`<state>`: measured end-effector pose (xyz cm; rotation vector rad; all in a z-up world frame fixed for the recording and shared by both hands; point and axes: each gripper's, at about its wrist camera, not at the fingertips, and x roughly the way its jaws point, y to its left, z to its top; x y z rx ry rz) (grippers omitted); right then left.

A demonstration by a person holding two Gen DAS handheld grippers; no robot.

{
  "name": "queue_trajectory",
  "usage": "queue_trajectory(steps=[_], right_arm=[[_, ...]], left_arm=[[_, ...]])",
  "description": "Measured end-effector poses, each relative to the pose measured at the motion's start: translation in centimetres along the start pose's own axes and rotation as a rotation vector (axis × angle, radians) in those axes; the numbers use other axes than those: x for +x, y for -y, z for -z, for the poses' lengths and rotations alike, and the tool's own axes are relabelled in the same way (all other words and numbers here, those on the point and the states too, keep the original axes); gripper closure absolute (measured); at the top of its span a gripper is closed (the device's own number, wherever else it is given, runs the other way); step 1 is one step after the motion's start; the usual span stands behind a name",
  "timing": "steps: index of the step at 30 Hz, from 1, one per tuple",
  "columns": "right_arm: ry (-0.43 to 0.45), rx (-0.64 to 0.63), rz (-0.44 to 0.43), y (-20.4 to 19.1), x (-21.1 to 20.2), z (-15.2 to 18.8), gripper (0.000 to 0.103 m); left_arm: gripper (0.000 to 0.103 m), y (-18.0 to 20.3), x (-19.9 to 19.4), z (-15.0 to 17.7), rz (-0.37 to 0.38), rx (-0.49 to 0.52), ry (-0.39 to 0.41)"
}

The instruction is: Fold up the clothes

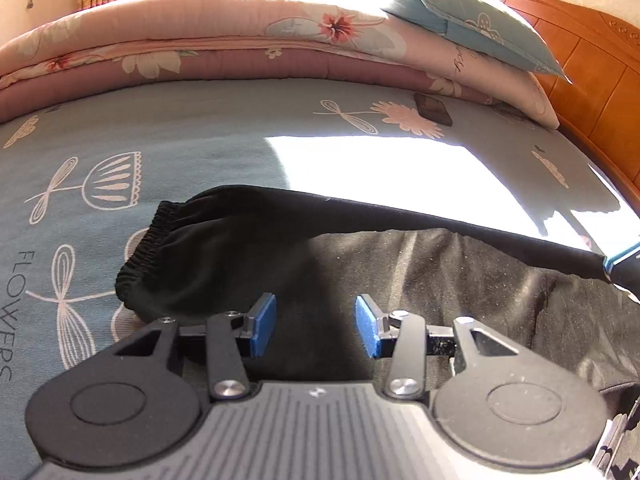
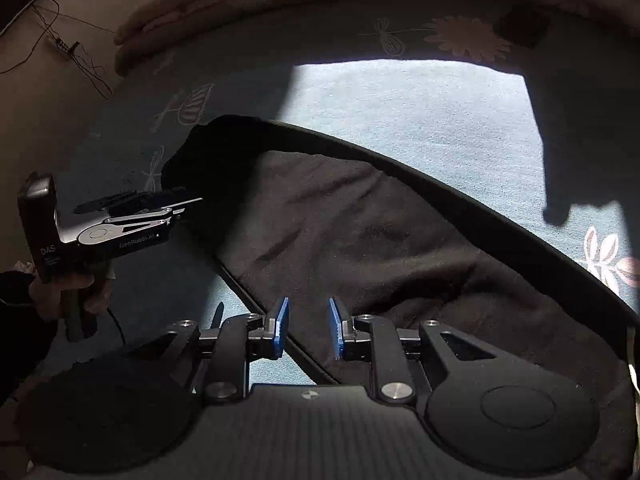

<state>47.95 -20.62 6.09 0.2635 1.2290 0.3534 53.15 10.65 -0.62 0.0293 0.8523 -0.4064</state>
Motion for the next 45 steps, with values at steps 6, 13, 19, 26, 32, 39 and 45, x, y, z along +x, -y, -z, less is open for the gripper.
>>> queue_trajectory(steps=[6, 13, 19, 26, 32, 39, 45], right_arm=[[-0.090, 0.309, -0.070, -2.1, 0.8, 13.7, 0.078], [-0.036, 0.488, -0.130, -2.7, 0.8, 21.0, 0.073], [0.015, 0.486, -0.187, -1.9, 0.0, 21.9, 0.069], [0.018, 0.425, -0.087, 1.7, -3.1, 24.7, 0.067], [0.059, 0.498, -0.063, 6.8, -5.8, 27.3, 0.067], [0.086, 0.502, -0.080, 9.1, -6.9, 27.6, 0.065], [0.058, 0.503, -0.057, 10.4, -7.6, 29.5, 0.063]], left_arm=[[0.057, 2.2, 4.3, 1.5, -0.116, 0.185, -0.147], [0.058, 4.9, 2.4, -1.0, -0.149, 0.287, -0.158], [0.049, 18.0, 4.7, -2.0, 0.041, 0.490, -0.066], [0.044, 22.2, 11.1, 0.7, -0.062, 0.456, -0.147], [0.050, 24.6, 5.9, -0.9, -0.012, 0.479, -0.145], [0.045, 35.9, 2.3, 2.0, 0.482, 0.510, -0.216], [0.045, 35.9, 5.3, 6.5, 0.450, 0.576, -0.393]])
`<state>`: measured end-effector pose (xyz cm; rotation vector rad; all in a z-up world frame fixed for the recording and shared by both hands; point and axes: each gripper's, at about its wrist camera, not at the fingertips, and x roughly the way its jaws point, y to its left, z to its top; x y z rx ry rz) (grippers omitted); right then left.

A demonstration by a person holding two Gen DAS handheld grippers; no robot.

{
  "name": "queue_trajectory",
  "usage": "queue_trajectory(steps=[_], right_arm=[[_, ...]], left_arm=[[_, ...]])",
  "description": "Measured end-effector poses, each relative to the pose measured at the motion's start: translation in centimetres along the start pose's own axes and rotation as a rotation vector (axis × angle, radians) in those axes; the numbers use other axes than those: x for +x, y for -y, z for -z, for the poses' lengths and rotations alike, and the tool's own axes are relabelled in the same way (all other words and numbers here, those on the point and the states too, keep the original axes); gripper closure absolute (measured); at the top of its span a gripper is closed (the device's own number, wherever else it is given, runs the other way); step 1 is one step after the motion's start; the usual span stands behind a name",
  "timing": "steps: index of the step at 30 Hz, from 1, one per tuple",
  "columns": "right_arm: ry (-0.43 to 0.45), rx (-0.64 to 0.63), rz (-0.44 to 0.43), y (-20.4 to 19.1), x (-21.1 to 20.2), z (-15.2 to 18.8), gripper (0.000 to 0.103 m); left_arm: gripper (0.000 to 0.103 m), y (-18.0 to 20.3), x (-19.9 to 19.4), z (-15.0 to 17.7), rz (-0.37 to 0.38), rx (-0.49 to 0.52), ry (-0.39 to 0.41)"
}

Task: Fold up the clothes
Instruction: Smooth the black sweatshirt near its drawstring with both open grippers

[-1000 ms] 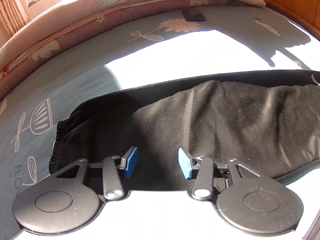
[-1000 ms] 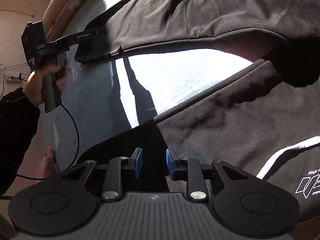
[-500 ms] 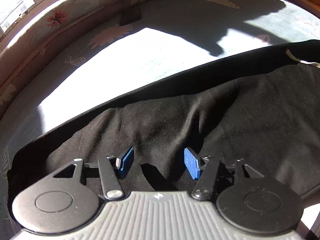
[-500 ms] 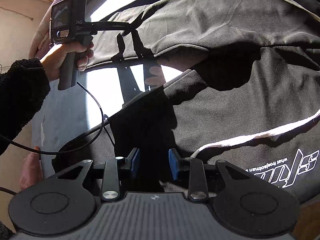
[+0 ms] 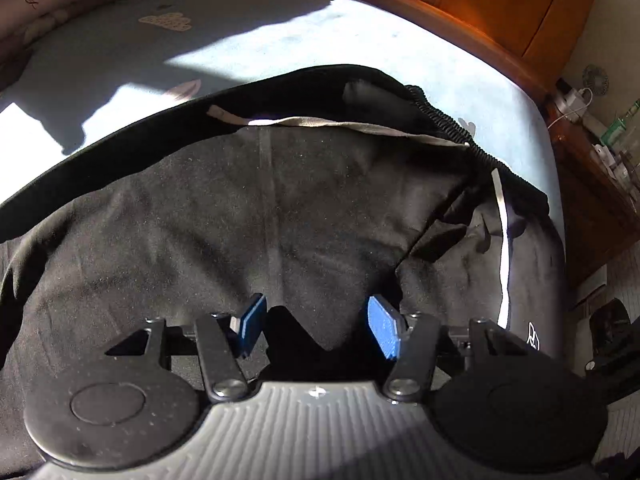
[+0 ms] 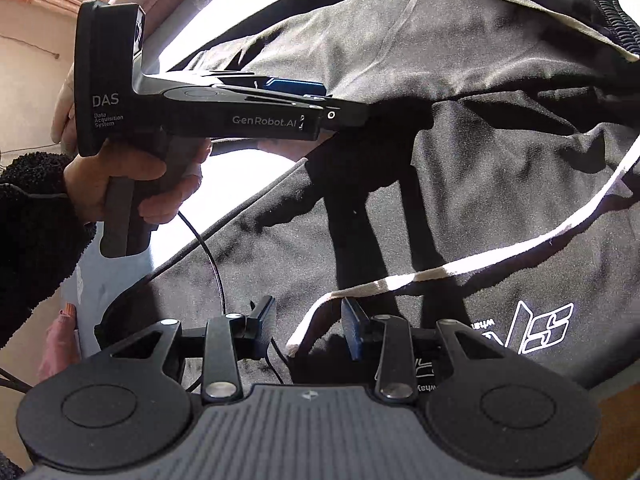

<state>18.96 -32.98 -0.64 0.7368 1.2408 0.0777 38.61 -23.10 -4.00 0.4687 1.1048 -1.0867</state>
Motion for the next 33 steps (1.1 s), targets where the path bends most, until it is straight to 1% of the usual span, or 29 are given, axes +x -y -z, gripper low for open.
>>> queue_trajectory(steps=[1, 3, 5, 7, 8, 10, 13, 15, 17, 18, 20, 22, 24, 26, 29, 31, 33], right_arm=[[-0.002, 0.010, 0.011, 0.5, -0.1, 0.3, 0.063], [-0.003, 0.030, 0.024, 1.5, -0.4, 0.6, 0.062], [0.004, 0.047, 0.027, 2.3, -0.6, 0.7, 0.062], [0.012, 0.052, 0.029, 2.5, -0.8, 0.7, 0.062], [0.016, 0.050, 0.026, 2.5, -0.8, 0.6, 0.062], [0.022, 0.047, 0.021, 2.4, -0.9, 0.3, 0.062], [0.023, 0.032, 0.013, 1.6, -0.5, 0.0, 0.062], [0.015, 0.019, 0.014, 1.2, -0.3, -0.1, 0.062], [0.011, 0.007, 0.018, 0.8, -0.1, -0.2, 0.062], [0.006, 0.000, 0.016, 0.7, -0.1, -0.2, 0.062], [0.006, -0.012, 0.019, 0.5, -0.1, -0.3, 0.062], [0.004, -0.018, 0.020, 0.5, 0.0, -0.4, 0.062], [0.008, -0.007, 0.024, 0.6, 0.3, -0.6, 0.062], [0.017, 0.002, 0.027, 0.6, 0.4, -0.8, 0.062], [0.044, -0.006, 0.020, 0.0, 0.4, -1.5, 0.062], [0.071, -0.032, 0.027, -0.5, 0.3, -2.0, 0.062], [0.107, -0.078, 0.043, -1.1, 0.0, -2.8, 0.065]], left_arm=[[0.045, -0.9, 0.4, 0.9, -0.011, -0.012, -0.039], [0.044, -2.3, -0.4, 2.1, -0.021, -0.001, -0.038], [0.045, -3.2, -1.0, 2.2, -0.084, 0.017, -0.076], [0.046, -4.0, -2.0, 2.0, -0.122, -0.012, -0.089], [0.046, -4.4, -2.6, 1.9, -0.120, -0.039, -0.091], [0.046, -4.2, -3.7, 1.5, -0.096, -0.070, -0.063], [0.044, -2.5, -4.5, 0.7, -0.046, -0.064, 0.008], [0.044, -1.1, -4.3, 0.2, -0.003, -0.039, 0.042], [0.043, -0.1, -3.5, -0.2, 0.016, -0.037, 0.042], [0.043, 0.0, -3.3, -0.2, 0.028, -0.065, 0.034], [0.044, -0.6, -3.2, 0.2, 0.072, -0.172, 0.022], [0.044, -2.3, -3.4, 1.1, 0.143, -0.333, 0.019], [0.042, -4.4, -3.4, 2.4, 0.189, -0.515, 0.017], [0.042, -6.6, -3.2, 4.2, 0.202, -0.697, 0.017], [0.042, -8.9, -2.8, 6.3, 0.199, -0.873, 0.059], [0.042, -9.7, -3.1, 7.4, 0.174, -0.942, 0.109], [0.042, -10.5, -3.6, 8.3, 0.140, -0.998, 0.158]])
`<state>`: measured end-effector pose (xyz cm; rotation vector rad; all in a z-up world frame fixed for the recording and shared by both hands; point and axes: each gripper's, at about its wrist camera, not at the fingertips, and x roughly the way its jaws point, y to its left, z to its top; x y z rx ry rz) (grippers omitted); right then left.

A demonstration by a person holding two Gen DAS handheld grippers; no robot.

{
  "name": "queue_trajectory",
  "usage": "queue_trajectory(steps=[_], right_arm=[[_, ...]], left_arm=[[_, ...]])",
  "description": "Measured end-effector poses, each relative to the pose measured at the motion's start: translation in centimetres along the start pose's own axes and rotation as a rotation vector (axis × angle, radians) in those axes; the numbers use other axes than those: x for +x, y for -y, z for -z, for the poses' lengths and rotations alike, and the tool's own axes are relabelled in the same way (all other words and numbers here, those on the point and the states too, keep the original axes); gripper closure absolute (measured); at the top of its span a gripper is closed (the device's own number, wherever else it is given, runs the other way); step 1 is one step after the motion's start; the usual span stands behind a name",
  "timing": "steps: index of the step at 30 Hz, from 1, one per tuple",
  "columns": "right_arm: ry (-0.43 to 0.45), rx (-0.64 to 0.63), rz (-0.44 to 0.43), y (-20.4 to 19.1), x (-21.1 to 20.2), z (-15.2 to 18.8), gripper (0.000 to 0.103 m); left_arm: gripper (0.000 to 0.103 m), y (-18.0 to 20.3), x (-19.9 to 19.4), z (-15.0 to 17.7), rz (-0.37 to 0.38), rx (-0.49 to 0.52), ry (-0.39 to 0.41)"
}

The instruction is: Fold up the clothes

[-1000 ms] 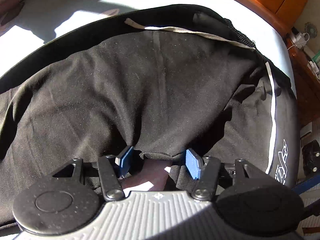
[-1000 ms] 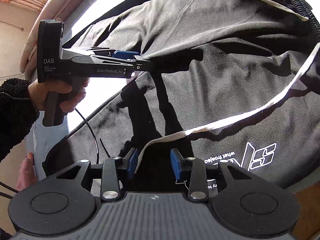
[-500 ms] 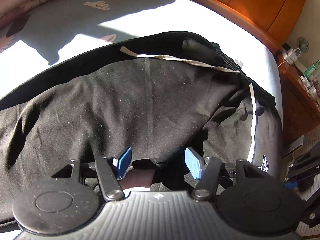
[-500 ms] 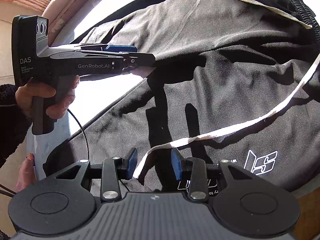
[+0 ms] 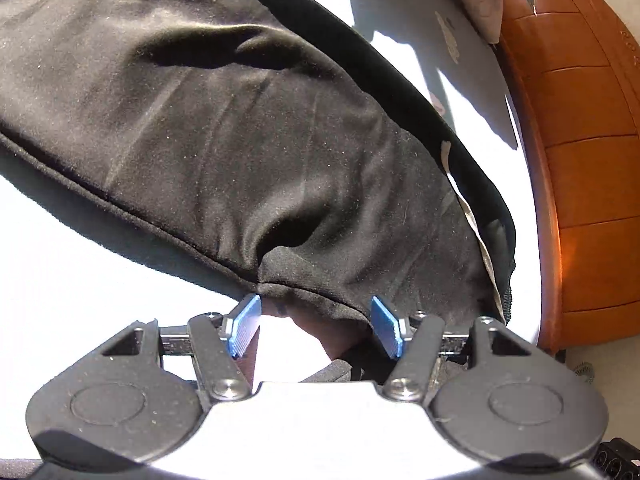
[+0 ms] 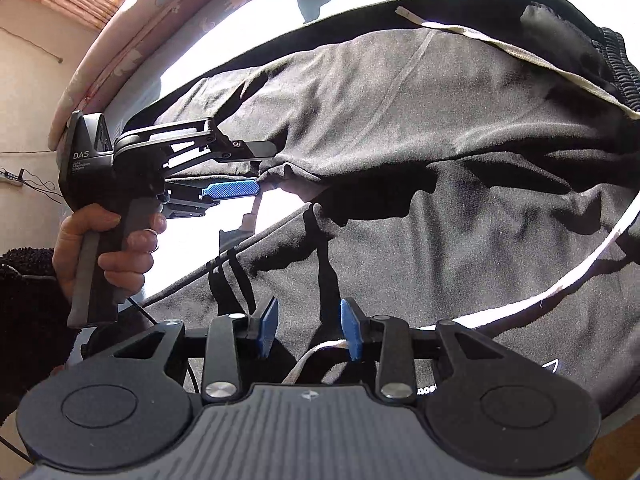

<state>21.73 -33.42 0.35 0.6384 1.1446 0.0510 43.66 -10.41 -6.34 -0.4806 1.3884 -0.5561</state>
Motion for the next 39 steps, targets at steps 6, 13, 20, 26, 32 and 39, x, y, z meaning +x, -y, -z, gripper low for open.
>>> queue_trajectory(steps=[6, 13, 20, 26, 32, 39], right_arm=[[0.101, -0.175, 0.068, -2.2, 0.9, -4.1, 0.086], [0.145, -0.324, 0.093, -6.0, 8.3, -9.9, 0.087], [-0.039, -0.369, 0.110, -6.9, 13.1, -7.3, 0.087], [-0.022, -0.401, 0.102, -8.0, 9.0, -3.8, 0.087], [0.118, -0.261, 0.258, -4.3, 5.8, -4.8, 0.087], [0.065, -0.188, 0.212, -2.0, 9.4, -6.4, 0.087]], left_arm=[[0.042, -4.7, -2.8, -1.1, -0.013, -0.248, 0.157], [0.042, -7.4, -4.2, -1.6, 0.014, -0.356, 0.203], [0.042, -8.3, -4.9, -2.9, 0.012, -0.360, 0.250], [0.044, -8.4, -5.9, -5.4, -0.021, -0.306, 0.307], [0.043, -9.3, -8.0, -6.6, -0.119, -0.269, 0.338], [0.043, -10.1, -11.2, -5.8, -0.371, -0.194, 0.410]])
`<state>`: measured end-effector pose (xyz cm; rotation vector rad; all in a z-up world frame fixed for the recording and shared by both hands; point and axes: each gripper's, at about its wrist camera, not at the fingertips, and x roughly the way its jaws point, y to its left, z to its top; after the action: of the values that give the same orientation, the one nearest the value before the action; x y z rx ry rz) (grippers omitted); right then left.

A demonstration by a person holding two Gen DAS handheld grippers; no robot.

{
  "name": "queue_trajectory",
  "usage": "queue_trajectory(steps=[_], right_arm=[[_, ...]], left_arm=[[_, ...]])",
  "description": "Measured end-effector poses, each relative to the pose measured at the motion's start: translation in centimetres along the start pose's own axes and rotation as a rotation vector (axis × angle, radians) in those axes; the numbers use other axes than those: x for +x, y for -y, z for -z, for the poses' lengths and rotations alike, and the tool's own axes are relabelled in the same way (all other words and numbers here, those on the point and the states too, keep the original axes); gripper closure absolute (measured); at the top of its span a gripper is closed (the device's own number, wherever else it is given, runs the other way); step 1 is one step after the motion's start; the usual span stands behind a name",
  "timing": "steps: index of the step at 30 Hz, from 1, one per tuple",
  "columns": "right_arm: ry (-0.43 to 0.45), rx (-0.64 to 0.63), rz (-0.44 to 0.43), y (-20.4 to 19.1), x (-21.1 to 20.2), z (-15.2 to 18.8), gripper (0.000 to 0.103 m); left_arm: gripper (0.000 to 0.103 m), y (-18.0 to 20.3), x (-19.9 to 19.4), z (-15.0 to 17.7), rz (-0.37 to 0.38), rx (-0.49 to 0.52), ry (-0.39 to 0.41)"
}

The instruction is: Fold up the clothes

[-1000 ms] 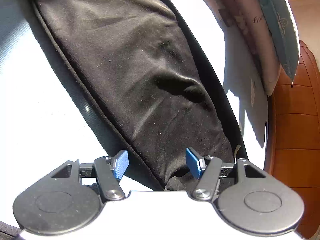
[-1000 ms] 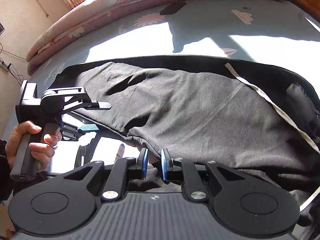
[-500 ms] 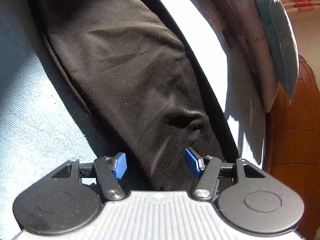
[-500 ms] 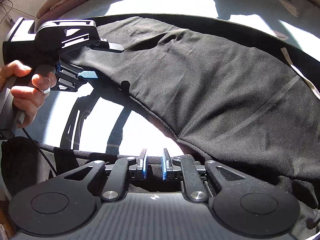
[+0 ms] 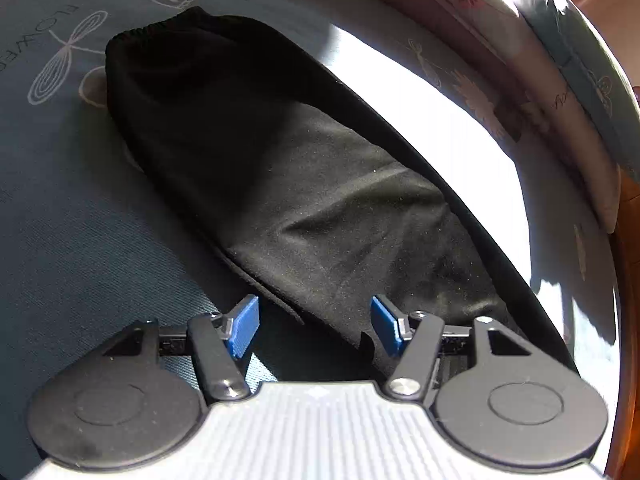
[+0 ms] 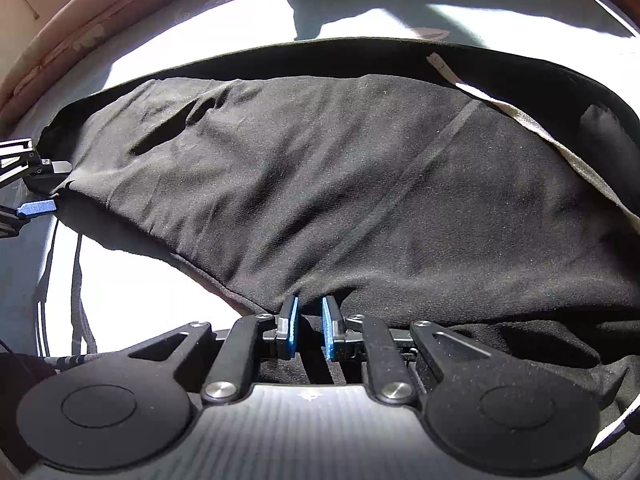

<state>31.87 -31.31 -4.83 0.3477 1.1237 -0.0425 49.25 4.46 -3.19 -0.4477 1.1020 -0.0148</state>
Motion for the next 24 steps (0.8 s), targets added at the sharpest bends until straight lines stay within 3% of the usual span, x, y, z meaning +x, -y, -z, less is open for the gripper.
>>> queue_trajectory(steps=[4, 7, 13, 18, 24], right_arm=[[0.002, -0.012, -0.114, -2.2, -1.4, 0.6, 0.087], [0.012, 0.013, -0.080, -1.4, -3.3, 1.5, 0.087], [0.042, 0.101, 0.142, 5.5, -5.2, 2.5, 0.087], [0.009, 0.146, 0.219, 9.4, -3.4, 2.5, 0.087], [0.046, 0.239, 0.153, 10.0, -5.2, 3.6, 0.080]], left_arm=[[0.043, 0.5, -1.6, 0.2, -0.079, 0.087, 0.039], [0.043, 3.0, -2.3, 1.7, -0.051, 0.199, 0.024], [0.042, 10.0, -2.9, 7.6, 0.116, 0.502, -0.090], [0.040, 14.8, -3.9, 14.5, 0.280, 0.788, -0.178], [0.038, 18.2, -3.9, 21.3, 0.418, 1.054, -0.279]])
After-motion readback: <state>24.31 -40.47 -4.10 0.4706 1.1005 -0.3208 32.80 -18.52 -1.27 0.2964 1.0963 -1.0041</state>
